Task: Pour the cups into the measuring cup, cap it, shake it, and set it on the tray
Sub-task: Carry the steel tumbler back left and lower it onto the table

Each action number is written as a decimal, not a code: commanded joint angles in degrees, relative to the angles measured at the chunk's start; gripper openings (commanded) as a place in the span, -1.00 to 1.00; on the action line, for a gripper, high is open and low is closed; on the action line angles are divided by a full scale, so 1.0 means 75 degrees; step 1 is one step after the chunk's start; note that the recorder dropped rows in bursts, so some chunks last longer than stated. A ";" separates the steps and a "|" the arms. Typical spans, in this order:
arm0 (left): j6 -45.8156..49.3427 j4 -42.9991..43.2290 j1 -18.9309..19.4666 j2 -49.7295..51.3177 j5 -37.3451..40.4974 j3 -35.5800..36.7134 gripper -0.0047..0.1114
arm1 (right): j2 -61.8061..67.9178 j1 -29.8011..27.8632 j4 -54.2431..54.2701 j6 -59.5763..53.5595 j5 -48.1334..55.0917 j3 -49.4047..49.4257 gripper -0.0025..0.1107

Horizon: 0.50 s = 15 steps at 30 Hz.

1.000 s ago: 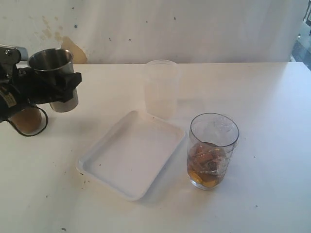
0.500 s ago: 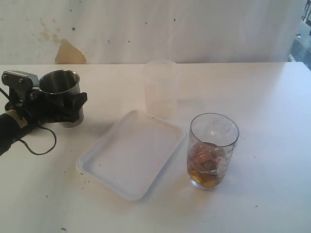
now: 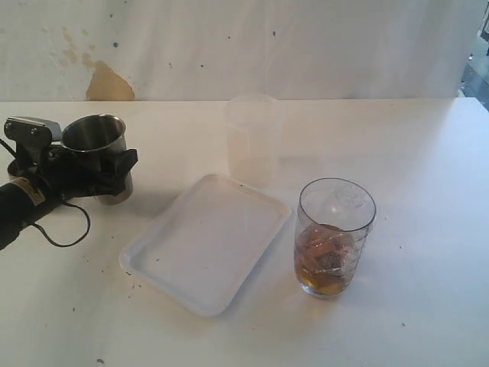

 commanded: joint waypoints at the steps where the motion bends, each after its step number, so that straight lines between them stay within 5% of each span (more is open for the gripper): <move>1: -0.0027 -0.0184 -0.0002 -0.0065 0.0155 -0.0013 0.57 | -0.0035 -0.0046 -0.0023 0.0027 -0.0053 0.0037 -0.96; 15: 0.0080 -0.0251 -0.0002 -0.0150 0.0336 -0.0013 0.61 | -0.0035 -0.0046 -0.0023 0.0027 -0.0053 0.0037 -0.96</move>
